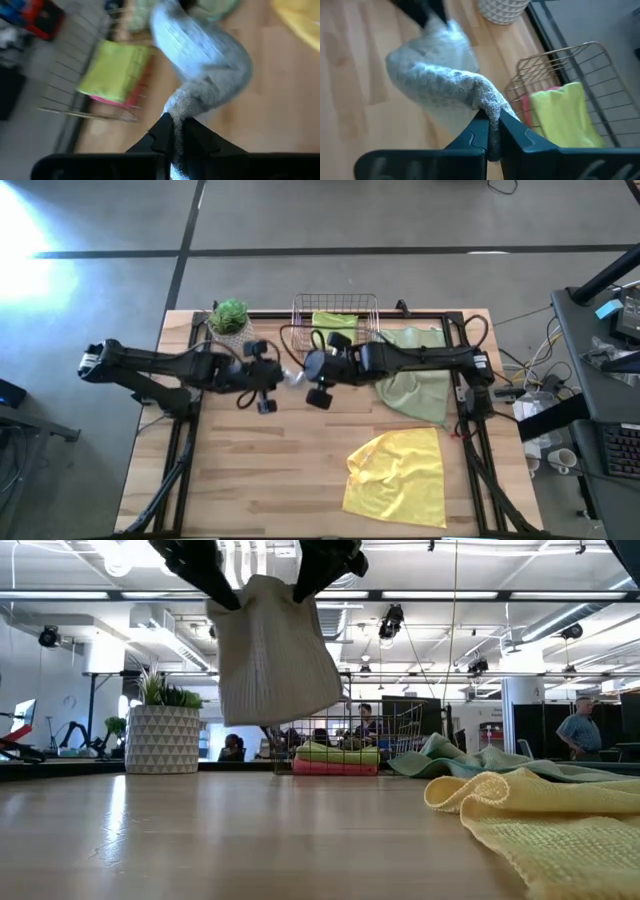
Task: Fold microfiber towels
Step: Put the folded gray towel into the wire basket
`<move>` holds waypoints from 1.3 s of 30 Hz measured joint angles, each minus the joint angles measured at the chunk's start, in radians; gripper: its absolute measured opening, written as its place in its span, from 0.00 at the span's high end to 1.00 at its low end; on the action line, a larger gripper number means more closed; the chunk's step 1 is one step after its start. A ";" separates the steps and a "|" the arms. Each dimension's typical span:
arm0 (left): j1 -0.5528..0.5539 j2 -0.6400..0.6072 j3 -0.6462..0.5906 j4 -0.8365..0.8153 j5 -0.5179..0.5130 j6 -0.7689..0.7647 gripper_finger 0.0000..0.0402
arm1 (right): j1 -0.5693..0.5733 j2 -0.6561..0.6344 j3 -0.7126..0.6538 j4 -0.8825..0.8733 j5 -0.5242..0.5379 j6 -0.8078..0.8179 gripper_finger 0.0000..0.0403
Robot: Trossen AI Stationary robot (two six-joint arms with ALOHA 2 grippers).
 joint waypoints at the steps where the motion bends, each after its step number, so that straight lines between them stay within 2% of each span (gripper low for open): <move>1: 0.023 0.002 0.007 0.008 -0.005 0.029 0.96 | -0.012 0.000 0.003 -0.001 0.000 -0.011 0.97; 7: 0.164 0.012 0.044 0.071 -0.005 0.167 0.96 | -0.098 -0.004 0.062 0.000 -0.002 -0.099 0.97; 15: 0.351 0.024 0.060 0.312 -0.001 0.382 0.96 | -0.252 -0.006 0.167 0.004 -0.002 -0.194 0.97; 22: 0.494 0.107 0.067 0.464 0.052 0.494 0.96 | -0.373 -0.005 0.170 0.089 -0.003 -0.304 0.97; 30: 0.604 0.239 0.105 0.619 0.056 0.571 0.96 | -0.497 -0.002 0.168 0.140 -0.003 -0.372 0.97; 39: 0.656 0.395 0.279 0.719 0.059 0.704 0.96 | -0.605 -0.001 0.162 0.201 -0.014 -0.443 0.97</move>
